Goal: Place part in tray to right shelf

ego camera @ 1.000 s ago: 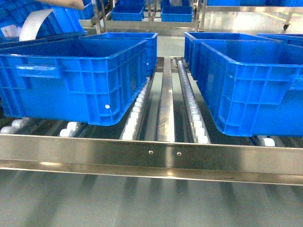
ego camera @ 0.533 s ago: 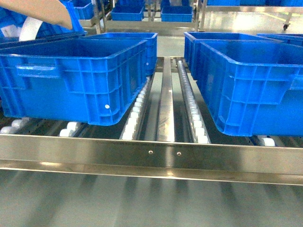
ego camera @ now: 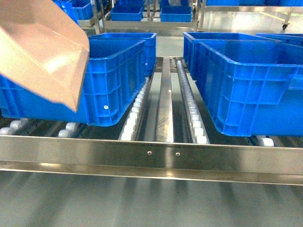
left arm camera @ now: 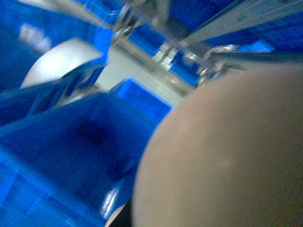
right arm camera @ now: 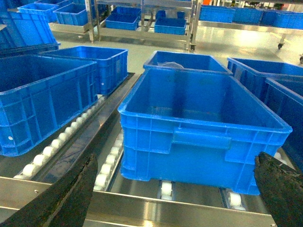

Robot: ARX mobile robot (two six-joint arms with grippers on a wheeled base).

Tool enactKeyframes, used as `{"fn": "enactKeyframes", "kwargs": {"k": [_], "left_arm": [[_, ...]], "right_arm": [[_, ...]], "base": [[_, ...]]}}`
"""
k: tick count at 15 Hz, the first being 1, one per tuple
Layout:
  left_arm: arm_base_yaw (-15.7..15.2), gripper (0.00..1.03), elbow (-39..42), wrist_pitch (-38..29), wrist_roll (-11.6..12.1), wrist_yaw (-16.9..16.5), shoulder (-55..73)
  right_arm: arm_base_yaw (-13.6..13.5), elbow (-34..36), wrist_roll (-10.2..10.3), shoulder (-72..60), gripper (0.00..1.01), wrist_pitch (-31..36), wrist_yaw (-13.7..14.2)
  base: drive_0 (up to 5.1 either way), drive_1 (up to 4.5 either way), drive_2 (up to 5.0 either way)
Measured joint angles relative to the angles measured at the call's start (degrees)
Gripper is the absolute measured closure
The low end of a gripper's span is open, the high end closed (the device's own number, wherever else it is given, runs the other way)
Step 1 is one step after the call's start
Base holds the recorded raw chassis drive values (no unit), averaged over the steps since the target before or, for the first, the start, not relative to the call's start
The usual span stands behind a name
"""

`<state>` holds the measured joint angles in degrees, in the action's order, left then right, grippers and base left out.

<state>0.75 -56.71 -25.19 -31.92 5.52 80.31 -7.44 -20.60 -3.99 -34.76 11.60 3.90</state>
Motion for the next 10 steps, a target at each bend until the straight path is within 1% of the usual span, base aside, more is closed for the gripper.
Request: {"fn": "enactKeyframes", "kwargs": {"k": [1,2,3,4,5,6,8,9,10], "left_arm": [[-0.70,0.91,5.60,-4.46,9.01,-5.31,-4.24],[-0.90,0.91,11.08,-7.63,17.88,-5.81,-8.44],[-0.35,0.91,16.76,-10.93,22.62,-6.47,-11.41],[-0.02,0.91,20.92,-13.51,25.20,-7.08,-13.51],[-0.61,0.91,26.29,-12.41,28.33,-5.64,-15.41],[-1.07,0.91,31.85,-12.44,29.79,-5.27,-15.63],[-0.85,0.91,36.68,-15.23,30.86,-5.46,-21.14],[-0.68,0.91,39.36,-15.21,30.88,-5.73,-23.19],[-0.70,0.91,42.18,-14.71,30.88,-5.51,-24.41]], "right_arm": [[-0.04,0.00,0.00,0.00,0.03,0.00,-0.02],[-0.07,-0.02,0.00,0.02,0.03,0.02,-0.07],[0.00,-0.02,0.00,0.00,0.03,0.00,0.07],[-0.02,-0.02,0.00,0.02,0.03,0.02,0.04],[-0.11,0.09,0.33,0.02,0.04,0.63,0.50],[0.02,1.55,1.73,1.14,0.17,3.69,2.80],[1.66,6.58,2.93,5.07,0.42,4.33,1.99],[5.42,8.72,3.04,6.32,0.55,4.28,-2.25],[7.69,10.05,3.13,7.78,0.68,4.35,-3.19]], "base": [[0.0,0.00,0.0],[0.0,0.00,0.0],[0.0,0.00,0.0],[0.0,0.00,0.0],[0.0,0.00,0.0],[0.0,0.00,0.0],[0.0,0.00,0.0],[0.0,0.00,0.0],[0.0,0.00,0.0]]}}
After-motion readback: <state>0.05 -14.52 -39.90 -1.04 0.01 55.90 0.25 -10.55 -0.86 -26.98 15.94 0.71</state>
